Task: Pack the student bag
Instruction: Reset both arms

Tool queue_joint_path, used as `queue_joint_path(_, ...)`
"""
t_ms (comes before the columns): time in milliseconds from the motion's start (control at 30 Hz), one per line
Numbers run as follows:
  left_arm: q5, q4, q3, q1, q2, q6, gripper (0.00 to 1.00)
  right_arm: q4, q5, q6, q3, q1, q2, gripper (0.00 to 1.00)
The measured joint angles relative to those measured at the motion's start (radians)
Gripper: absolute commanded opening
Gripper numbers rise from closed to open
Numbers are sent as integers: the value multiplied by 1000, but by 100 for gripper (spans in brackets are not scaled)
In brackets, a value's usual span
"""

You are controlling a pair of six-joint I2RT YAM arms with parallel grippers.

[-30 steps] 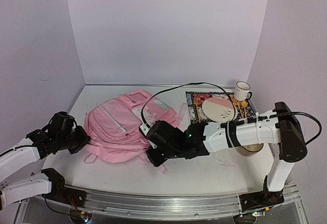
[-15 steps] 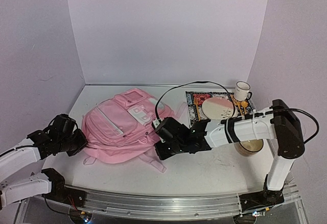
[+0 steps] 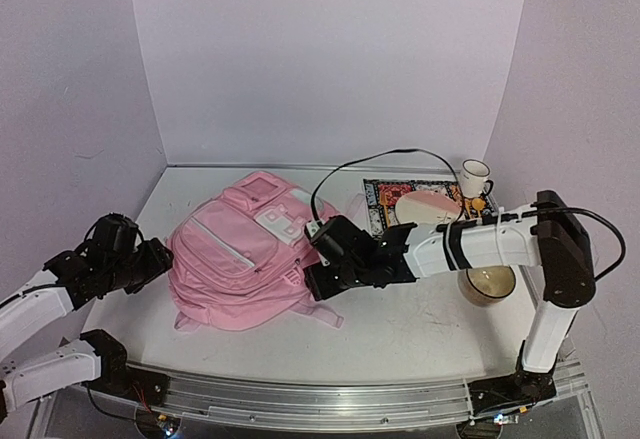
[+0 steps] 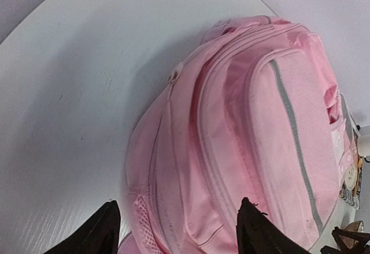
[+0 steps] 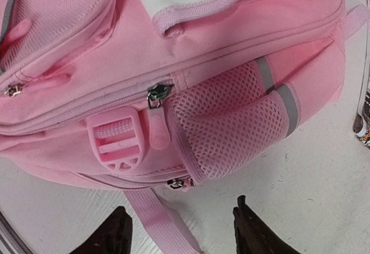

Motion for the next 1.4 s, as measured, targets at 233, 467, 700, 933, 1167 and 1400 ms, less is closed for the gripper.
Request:
queue_joint_path(233,-61,-6,152,0,8,86,99,-2,108,-14,-75,-60,-177,97)
queue_joint_path(467,-146,-73,242,0,-136,197,99,-84,338,34,-248,-128,-592,98)
queue_joint_path(700,-244,-120,276,0,-357,276,99,-201,492,92,-398,-122,-1029,98)
queue_joint_path(933,-306,-128,276,0,-572,303,100,-322,568,127,-495,-124,-1259,98)
queue_joint_path(1167,-331,-136,253,0,-635,300,99,-378,581,156,-546,-124,-1265,98)
queue_joint_path(1400,-340,-145,245,0,-636,300,99,-381,600,179,-546,-124,-1256,98)
